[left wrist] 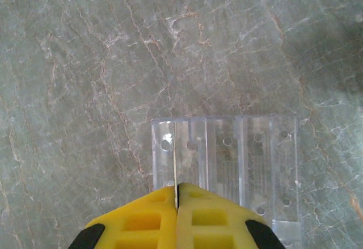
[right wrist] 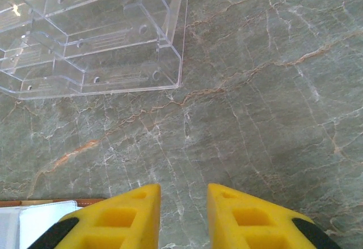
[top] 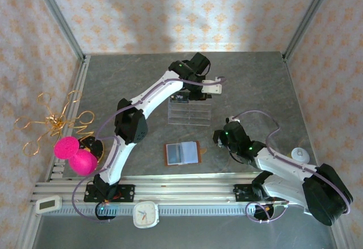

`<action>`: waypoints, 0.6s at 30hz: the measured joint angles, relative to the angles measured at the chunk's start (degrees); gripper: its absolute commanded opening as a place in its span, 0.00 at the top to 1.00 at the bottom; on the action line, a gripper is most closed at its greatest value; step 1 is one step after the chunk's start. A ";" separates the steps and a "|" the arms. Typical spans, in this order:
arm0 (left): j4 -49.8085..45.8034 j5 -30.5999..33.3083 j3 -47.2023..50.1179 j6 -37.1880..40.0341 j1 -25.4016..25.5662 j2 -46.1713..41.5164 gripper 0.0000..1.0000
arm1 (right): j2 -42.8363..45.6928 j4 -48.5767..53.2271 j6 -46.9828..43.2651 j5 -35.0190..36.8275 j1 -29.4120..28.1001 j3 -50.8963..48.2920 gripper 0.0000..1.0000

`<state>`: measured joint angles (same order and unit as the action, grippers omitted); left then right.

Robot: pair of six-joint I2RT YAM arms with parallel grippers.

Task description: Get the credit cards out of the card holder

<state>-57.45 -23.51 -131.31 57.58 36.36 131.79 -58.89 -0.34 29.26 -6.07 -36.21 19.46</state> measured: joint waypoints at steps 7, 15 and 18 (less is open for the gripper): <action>1.03 0.63 0.00 0.00 -0.37 0.00 1.00 | -0.26 -0.22 -0.20 -0.26 0.00 0.00 0.74; 1.62 1.31 1.29 0.00 -0.37 0.00 1.00 | -0.55 -1.03 -0.28 -0.44 0.04 0.00 0.74; 1.66 1.44 1.64 0.00 -0.37 0.00 1.00 | -0.70 -1.05 -0.44 -0.46 0.04 0.00 0.74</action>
<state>-55.79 -22.06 -129.67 57.58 35.99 131.79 -59.59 -1.39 28.82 -6.52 -36.16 19.46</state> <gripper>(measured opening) 0.041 0.259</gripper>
